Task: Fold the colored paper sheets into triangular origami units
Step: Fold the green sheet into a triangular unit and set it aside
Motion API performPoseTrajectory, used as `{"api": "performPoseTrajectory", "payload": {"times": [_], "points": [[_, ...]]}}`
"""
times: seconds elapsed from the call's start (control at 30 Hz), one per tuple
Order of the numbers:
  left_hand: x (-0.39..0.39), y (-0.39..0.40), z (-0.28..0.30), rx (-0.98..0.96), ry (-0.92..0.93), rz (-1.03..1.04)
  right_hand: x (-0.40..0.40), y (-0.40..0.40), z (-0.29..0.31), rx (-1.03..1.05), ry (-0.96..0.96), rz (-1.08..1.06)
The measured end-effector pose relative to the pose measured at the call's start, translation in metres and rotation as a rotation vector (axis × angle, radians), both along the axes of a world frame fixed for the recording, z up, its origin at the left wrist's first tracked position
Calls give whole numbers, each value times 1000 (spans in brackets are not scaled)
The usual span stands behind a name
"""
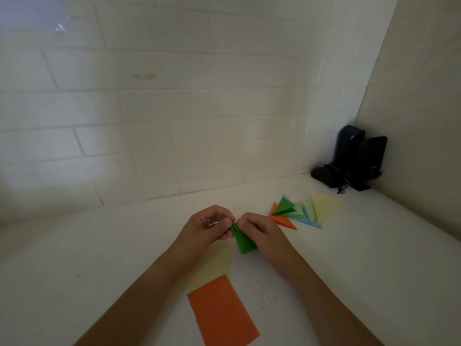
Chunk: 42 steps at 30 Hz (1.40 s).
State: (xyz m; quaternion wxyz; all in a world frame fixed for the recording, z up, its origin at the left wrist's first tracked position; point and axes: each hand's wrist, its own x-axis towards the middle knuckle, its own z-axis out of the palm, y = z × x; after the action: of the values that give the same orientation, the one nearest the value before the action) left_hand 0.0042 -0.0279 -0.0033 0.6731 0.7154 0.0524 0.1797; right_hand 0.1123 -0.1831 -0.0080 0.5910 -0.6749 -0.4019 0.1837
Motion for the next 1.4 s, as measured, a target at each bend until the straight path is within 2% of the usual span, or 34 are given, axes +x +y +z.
{"api": "performPoseTrajectory", "payload": {"times": [0.23,0.4,1.0,1.17,1.23,1.4], "points": [[1,-2,0,-46,28,62,3,0,-4,37,-39,11],[1,-2,-2,18,45,163,5,1,-6,53,-77,19],[0,-1,-1,141,37,186,9,7,-14,41,-80,-31],[3,6,-1,9,34,329,8,4,-13,67,-44,-67],[4,6,-3,-18,66,327,9,4,-14,86,-53,-115],[2,2,-3,114,82,262,8,5,-12,119,-78,-129]]}}
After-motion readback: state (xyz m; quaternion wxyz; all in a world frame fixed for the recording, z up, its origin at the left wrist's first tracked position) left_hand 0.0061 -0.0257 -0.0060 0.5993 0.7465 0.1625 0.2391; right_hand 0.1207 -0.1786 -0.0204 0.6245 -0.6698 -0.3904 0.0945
